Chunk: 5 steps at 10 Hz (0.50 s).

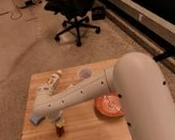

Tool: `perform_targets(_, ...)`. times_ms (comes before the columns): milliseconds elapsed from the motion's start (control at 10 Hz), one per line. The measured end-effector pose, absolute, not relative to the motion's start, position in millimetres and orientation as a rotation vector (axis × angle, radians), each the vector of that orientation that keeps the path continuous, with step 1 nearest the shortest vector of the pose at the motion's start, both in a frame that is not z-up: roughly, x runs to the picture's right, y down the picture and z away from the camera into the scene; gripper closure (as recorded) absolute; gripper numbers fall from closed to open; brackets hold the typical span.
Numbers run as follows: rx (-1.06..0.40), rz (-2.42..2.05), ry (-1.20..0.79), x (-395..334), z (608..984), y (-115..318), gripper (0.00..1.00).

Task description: Place the pepper in the ceramic bowl

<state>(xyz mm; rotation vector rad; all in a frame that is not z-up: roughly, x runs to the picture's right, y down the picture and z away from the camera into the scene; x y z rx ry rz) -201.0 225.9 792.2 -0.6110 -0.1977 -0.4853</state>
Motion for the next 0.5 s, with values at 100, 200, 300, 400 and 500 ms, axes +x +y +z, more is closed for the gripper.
perform_targets(100,-0.611,-0.485,-0.198,-201,792,226,0.55)
perform_targets(200,-0.613,-0.486,-0.197,-201,792,225,0.45)
perform_targets(300,-0.616,-0.493,-0.202,-202,791,224,0.36)
perform_targets(400,-0.618,-0.502,-0.21,-203,788,222,0.31)
perform_targets(500,-0.621,-0.53,-0.233,-208,778,214,0.21)
